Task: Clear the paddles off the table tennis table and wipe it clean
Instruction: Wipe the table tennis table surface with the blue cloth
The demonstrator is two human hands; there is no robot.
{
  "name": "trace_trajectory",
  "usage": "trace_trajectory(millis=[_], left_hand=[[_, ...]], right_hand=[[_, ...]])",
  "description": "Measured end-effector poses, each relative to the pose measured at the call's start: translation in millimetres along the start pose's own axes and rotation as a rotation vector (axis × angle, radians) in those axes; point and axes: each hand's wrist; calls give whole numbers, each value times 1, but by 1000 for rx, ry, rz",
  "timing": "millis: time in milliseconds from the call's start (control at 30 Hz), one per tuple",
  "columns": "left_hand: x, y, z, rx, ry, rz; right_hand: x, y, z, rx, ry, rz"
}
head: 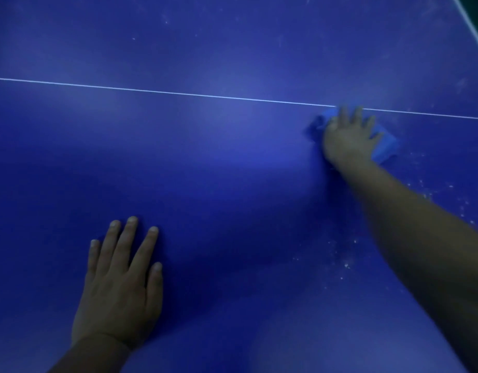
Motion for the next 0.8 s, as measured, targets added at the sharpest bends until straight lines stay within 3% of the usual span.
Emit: trace_trajectory(millis=[100, 167, 200, 267, 333, 400, 467, 567, 633, 700, 800], left_hand=[[0, -1, -1, 0, 3, -4], [-1, -1, -2, -5, 5, -3], [-1, -1, -2, -6, 4, -2], [-2, 0, -2, -1, 7, -2], [-1, 1, -2, -16, 8, 14], [0, 0, -1, -22, 5, 27], [1, 0, 0, -28, 8, 34], [2, 0, 0, -23, 20, 39], [2, 1, -1, -21, 12, 39], [1, 1, -1, -16, 14, 34], [2, 0, -1, -10, 18, 25]], right_hand=[[79, -25, 49, 77, 618, 50], [87, -26, 52, 143, 830, 119], [66, -20, 43, 161, 769, 96], [7, -7, 9, 167, 476, 17], [-30, 5, -19, 76, 241, 43], [-14, 1, -21, 49, 291, 34], [51, -9, -19, 88, 542, 32], [178, -19, -59, 153, 1216, 104], [186, -15, -80, 213, 1438, 177], [129, -13, -65, 228, 1296, 79], [40, -3, -12, 152, 715, 46]])
Point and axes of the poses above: each hand's wrist, its own x-axis away from the middle knuckle, its own y-axis out of the back of the hand, z = x × y, and after that the axes turned 1 degree about -x, right-handed
